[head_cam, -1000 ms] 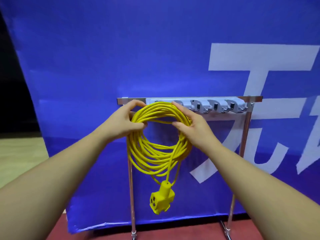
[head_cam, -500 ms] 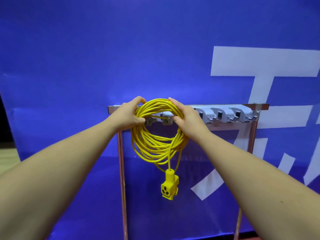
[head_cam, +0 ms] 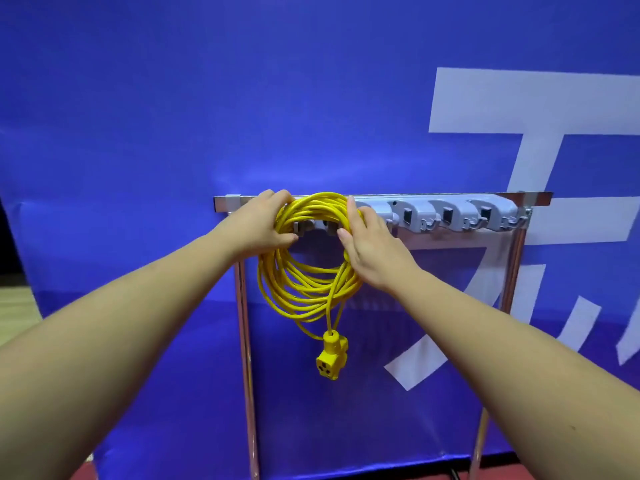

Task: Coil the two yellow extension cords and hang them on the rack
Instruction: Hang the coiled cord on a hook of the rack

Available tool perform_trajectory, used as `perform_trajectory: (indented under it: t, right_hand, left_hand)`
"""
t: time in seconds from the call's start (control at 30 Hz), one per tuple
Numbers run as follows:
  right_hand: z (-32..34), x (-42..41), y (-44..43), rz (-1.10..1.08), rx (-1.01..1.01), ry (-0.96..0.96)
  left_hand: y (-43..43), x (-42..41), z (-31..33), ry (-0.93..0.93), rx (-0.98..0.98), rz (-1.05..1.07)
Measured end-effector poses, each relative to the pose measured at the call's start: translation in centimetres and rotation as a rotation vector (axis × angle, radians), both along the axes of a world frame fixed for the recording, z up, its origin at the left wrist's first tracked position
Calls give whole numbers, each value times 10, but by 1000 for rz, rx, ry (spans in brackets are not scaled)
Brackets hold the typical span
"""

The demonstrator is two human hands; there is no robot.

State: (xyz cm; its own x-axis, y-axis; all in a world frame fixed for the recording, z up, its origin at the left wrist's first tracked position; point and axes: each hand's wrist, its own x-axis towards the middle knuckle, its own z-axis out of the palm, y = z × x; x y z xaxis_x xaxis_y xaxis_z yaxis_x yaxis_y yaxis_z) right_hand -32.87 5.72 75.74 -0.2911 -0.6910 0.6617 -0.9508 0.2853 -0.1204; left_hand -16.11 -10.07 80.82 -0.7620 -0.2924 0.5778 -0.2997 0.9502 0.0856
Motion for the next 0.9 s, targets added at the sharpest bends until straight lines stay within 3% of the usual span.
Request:
perform_trajectory:
  t: [0.13, 0.3, 0.4, 0.63, 0.9]
  right_hand:
    - [5, 6, -3, 23, -129, -59]
    - [6, 14, -1, 9, -391, -268]
    - [5, 20, -2, -118, -343, -195]
    - [3, 25, 11, -54, -161, -72]
    - [-20, 56, 69, -76, -164, -273]
  left_hand:
    - [-1, 6, -9, 37, 125, -120]
    - [2, -1, -22, 234, 135, -63]
    - [13, -6, -28, 323, 138, -32]
    - [27, 16, -31, 259, 263, -17]
    - [70, 60, -54, 381, 450, 197]
